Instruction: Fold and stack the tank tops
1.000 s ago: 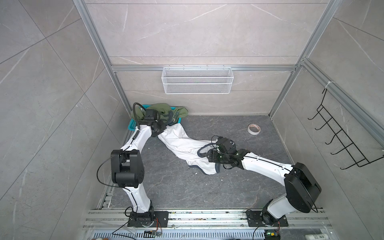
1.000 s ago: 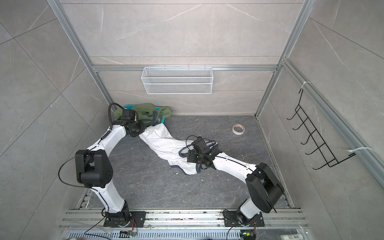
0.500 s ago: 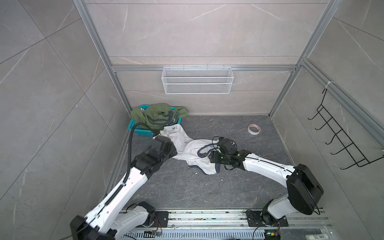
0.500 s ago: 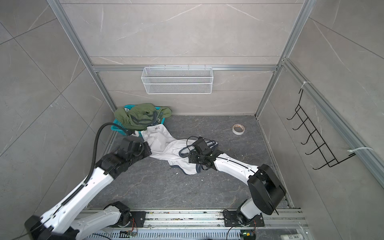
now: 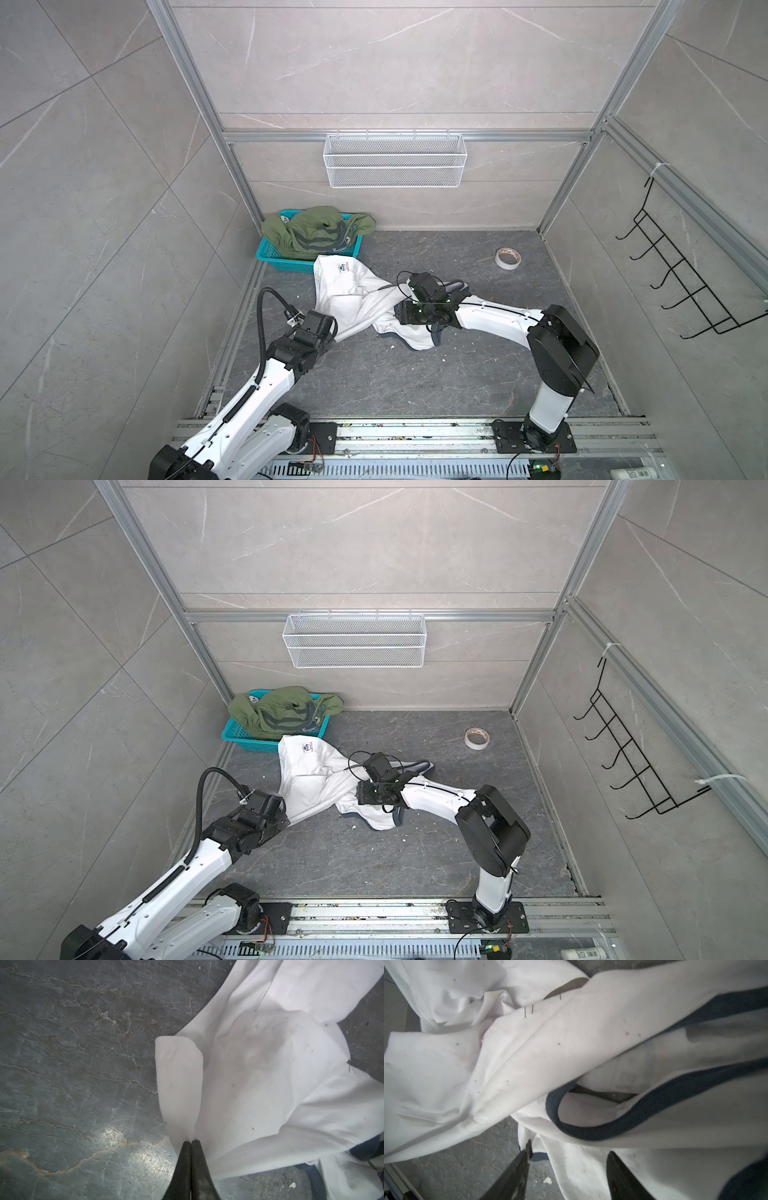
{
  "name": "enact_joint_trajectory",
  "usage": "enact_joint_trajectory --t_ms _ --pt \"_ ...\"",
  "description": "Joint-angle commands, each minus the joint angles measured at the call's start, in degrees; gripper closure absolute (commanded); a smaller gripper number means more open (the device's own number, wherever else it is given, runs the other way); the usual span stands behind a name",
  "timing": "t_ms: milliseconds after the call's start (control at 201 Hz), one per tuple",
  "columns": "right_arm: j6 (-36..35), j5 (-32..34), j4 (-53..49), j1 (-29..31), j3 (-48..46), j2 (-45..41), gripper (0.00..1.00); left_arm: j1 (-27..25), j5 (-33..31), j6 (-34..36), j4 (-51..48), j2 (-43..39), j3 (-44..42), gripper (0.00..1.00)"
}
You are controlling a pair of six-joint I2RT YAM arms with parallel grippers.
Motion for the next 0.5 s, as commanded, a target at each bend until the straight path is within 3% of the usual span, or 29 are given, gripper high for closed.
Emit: enact_joint_trajectory --t_ms 0,239,498 --pt "-1.7 -0.9 -0.6 0.4 3.7 2.9 0.44 1.8 1.7 2.8 3.6 2.1 3.3 1.0" --pt "-2.7 -1.2 -2.6 0.5 7.7 7.3 0.64 3.7 2.3 4.5 3.8 2.6 5.0 1.0" --pt "-4.7 2.4 -4.5 0.5 6.1 3.1 0.91 6.6 3.1 7.0 2.5 2.2 7.8 1.0"
